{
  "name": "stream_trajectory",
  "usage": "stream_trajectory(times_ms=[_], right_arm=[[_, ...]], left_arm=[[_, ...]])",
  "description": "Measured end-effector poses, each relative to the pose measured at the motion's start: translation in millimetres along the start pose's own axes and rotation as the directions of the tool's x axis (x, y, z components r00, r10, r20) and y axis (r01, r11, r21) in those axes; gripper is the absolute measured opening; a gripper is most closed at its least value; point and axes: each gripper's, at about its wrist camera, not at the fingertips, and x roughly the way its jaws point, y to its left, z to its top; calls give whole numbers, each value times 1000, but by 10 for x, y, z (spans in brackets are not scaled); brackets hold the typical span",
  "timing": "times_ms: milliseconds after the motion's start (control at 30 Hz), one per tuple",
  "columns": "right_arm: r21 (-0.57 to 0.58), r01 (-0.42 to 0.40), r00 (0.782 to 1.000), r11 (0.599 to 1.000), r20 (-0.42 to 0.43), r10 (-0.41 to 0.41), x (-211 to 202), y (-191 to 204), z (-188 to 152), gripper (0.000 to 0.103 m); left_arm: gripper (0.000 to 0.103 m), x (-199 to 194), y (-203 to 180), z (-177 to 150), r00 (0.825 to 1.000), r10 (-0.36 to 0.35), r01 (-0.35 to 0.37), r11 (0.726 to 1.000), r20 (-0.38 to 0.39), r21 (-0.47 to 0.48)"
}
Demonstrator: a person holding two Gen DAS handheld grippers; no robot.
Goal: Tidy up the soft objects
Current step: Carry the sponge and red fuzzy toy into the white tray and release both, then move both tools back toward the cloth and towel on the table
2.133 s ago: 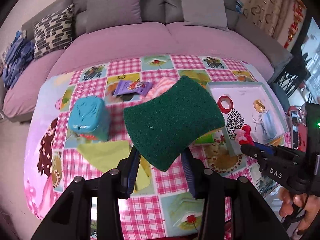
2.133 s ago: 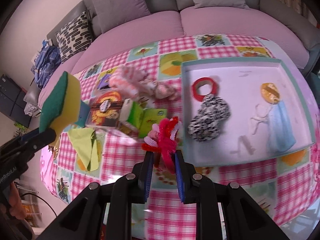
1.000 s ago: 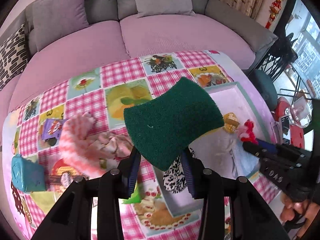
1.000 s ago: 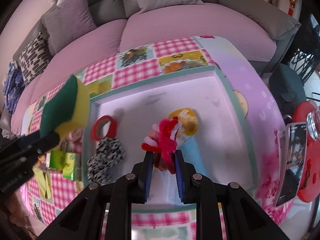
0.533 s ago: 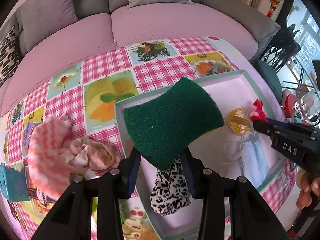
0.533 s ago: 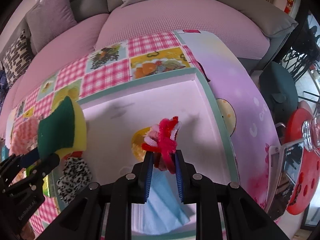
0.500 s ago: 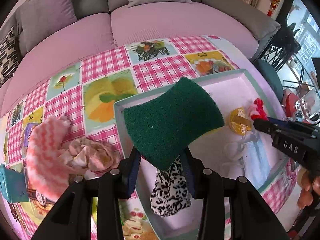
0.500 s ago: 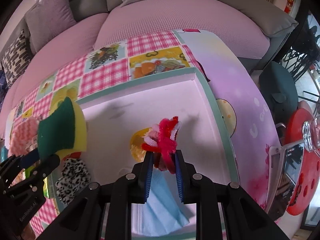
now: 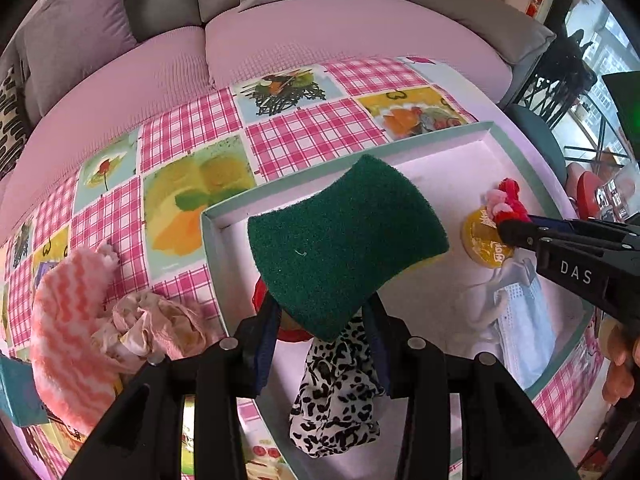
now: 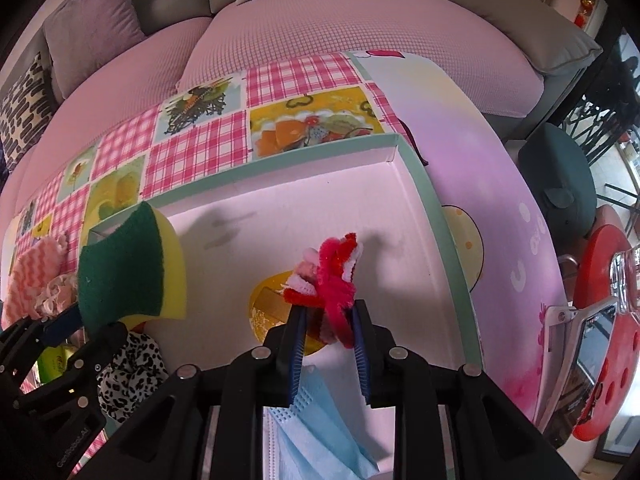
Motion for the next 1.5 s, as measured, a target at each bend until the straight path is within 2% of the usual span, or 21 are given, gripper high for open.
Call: stream_trajectory(times_ms=[67, 267, 367, 500, 533, 600, 800, 867, 933, 1100, 1333, 1500], right_arm=[[-1, 0, 1000, 1000, -2, 0, -5, 7, -8, 25], [-12, -16, 1000, 1000, -8, 15, -54, 49, -46, 45], [-10, -21, 1000, 1000, -4, 21, -97, 64, -67, 52], [-16, -26, 1000, 1000, 0, 26, -176, 100, -114, 68], [-18, -26, 1000, 1000, 2, 26, -194, 108, -125, 72], [-22, -28, 1000, 999, 1, 28, -231, 133, -161, 77], [-49, -30, 1000, 998, -11, 29, -321, 248, -284, 81], [-54, -34, 999, 998, -10, 33, -356, 278, -327, 88], [-64, -40, 999, 997, -12, 39, -386, 330, -374, 100], [-82, -55, 998, 995, -26, 53, -439, 455, -518, 101], [-93, -103, 995, 990, -11, 102, -568, 665, -769, 103], [-103, -132, 991, 986, 23, 135, -706, 873, -927, 103]], left_arm=[[44, -9, 12, 1, 1000, -8, 8, 1000, -3, -8], [44, -98, 62, -18, 1000, -30, 29, 999, -8, -27], [57, -159, 104, -26, 1000, -28, 28, 999, -2, -40], [63, -256, 200, -42, 1000, 4, -4, 998, 4, -69], [73, -278, 229, -47, 1000, 16, -15, 997, 5, -80], [82, -325, 290, -64, 999, 41, -40, 994, 3, -105], [82, -473, 435, -140, 995, 96, -94, 984, 4, -150], [82, -523, 491, -177, 994, 111, -108, 980, 6, -167], [83, -575, 551, -224, 993, 121, -118, 976, 6, -182], [83, -701, 679, -382, 992, 128, -127, 971, -7, -204], [83, -937, 849, -641, 988, 156, -148, 962, 18, -230], [83, -1183, 983, -872, 983, 172, -150, 956, 70, -251]])
